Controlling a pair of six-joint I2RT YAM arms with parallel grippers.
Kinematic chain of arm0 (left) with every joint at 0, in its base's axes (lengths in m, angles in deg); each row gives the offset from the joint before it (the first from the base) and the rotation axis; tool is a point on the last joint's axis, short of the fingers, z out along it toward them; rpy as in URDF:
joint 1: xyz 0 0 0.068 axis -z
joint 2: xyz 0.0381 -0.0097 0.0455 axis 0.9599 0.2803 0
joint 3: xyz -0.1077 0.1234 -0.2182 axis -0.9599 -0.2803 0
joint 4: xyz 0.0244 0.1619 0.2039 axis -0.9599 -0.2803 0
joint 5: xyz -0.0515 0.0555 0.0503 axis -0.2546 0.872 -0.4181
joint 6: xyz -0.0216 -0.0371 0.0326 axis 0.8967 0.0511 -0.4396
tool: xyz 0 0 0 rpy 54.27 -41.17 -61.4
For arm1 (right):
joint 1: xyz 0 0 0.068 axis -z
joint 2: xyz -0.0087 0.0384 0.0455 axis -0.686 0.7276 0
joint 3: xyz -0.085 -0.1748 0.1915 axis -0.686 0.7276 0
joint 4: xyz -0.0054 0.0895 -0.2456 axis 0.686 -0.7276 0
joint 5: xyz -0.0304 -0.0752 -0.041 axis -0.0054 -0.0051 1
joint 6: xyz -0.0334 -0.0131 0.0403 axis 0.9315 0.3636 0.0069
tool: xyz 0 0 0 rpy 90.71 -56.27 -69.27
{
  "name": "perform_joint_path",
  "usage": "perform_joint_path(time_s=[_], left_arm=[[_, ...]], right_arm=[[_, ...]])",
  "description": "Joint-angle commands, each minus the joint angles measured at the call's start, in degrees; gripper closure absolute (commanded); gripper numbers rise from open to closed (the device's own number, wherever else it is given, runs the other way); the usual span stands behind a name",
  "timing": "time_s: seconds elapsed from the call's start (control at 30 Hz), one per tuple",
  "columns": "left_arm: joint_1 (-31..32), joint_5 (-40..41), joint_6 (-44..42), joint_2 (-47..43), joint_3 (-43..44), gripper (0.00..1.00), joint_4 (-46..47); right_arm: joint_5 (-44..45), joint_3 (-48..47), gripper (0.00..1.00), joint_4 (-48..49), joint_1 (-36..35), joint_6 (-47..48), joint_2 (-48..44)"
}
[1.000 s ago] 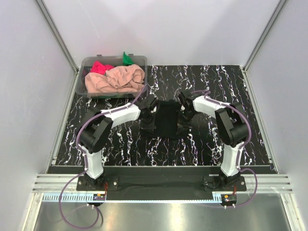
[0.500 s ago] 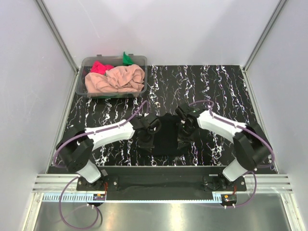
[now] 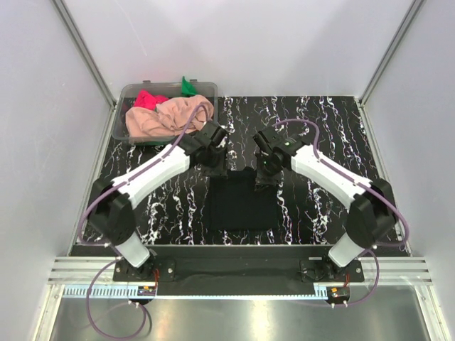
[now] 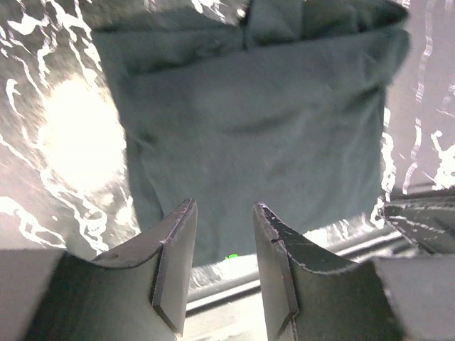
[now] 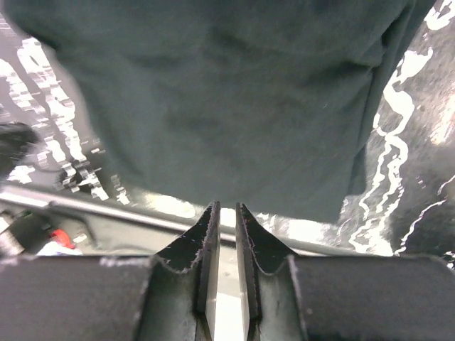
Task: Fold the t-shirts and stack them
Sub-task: Fold the tshirt
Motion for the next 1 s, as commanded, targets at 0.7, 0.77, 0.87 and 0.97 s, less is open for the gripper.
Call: perform_joint_path(time_s=[0.7, 0.77, 0.87, 0.97], left_arm=[[-5.29, -4.65, -9.39, 19.75, 13.83, 0.64, 0.56], [-5.47, -4.48, -9.57, 20.36, 13.75, 0.64, 0.29], [-5.91, -4.21, -9.74, 20.54, 13.13, 0.64, 0.38], [-6.53, -4.3, -10.01, 20.8, 12.17, 0.64, 0.47]], right_arm=[[3.5, -9.23, 0.85, 1.9, 10.55, 12.18, 18.0], [3.59, -9.58, 0.85, 1.9, 11.08, 12.71, 19.76], [3.76, -10.2, 0.85, 2.6, 11.88, 13.5, 21.43], [4.11, -10.98, 0.85, 3.13, 12.4, 13.94, 22.83]])
